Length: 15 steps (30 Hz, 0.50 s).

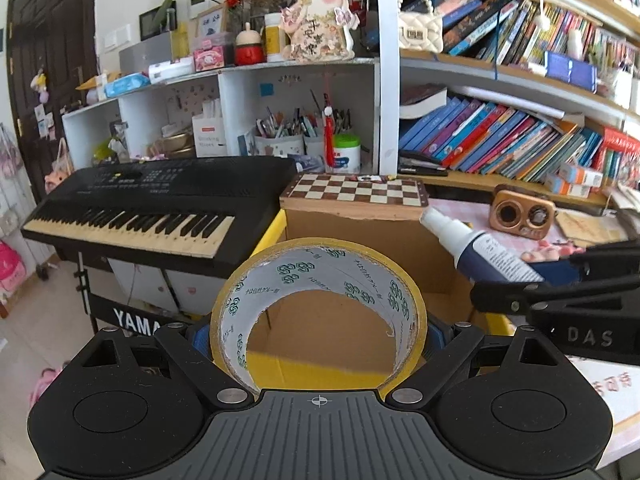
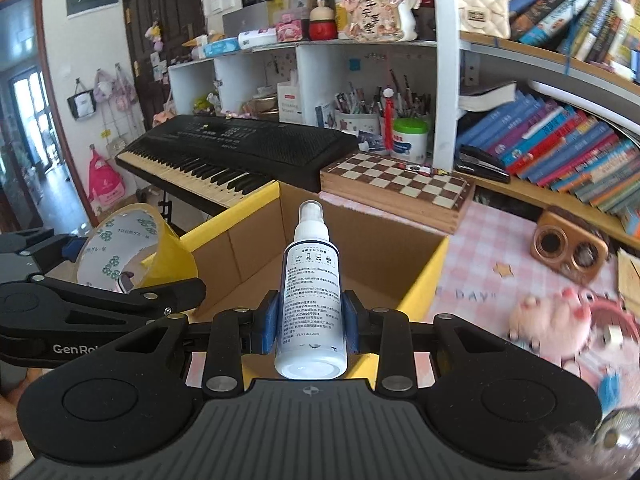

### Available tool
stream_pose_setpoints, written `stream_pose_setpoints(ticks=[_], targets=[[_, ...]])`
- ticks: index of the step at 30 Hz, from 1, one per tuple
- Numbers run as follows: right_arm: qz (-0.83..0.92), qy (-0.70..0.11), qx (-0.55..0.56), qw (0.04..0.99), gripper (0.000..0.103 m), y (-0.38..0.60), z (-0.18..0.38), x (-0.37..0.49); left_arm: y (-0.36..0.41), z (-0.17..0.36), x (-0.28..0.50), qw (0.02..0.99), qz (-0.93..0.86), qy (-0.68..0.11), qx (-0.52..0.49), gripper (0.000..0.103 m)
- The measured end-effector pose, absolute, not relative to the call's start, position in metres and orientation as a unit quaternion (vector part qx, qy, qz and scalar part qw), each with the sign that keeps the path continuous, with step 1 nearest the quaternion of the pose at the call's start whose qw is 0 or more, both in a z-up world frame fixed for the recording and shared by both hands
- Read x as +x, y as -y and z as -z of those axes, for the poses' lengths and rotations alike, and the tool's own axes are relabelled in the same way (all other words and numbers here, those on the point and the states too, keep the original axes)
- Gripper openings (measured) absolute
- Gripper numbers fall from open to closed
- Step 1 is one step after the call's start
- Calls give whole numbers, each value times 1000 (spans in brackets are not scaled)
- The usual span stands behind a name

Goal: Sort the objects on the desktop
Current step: 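Carry the tape roll and spray bottle with both tools over the yellow box, then open the left tool to drop the tape roll while the right tool releases the bottle into the box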

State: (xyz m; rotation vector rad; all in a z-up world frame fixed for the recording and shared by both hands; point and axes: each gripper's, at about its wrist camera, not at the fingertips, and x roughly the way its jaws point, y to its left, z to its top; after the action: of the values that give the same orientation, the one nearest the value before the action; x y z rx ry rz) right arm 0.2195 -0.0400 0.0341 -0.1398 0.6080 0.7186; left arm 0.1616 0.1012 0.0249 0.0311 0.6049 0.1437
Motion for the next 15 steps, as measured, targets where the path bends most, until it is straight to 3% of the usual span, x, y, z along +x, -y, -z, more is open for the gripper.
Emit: stream_pose_setpoints(ticks=[7,15], targets=[[-393,-298,-131,860,31,19,-30,278,-103,-14,210,938,-60,-339,33,93],[-426,-377,-187,801,31,-19,-4,348,-102,11,252,915,-41,-399,44,93]])
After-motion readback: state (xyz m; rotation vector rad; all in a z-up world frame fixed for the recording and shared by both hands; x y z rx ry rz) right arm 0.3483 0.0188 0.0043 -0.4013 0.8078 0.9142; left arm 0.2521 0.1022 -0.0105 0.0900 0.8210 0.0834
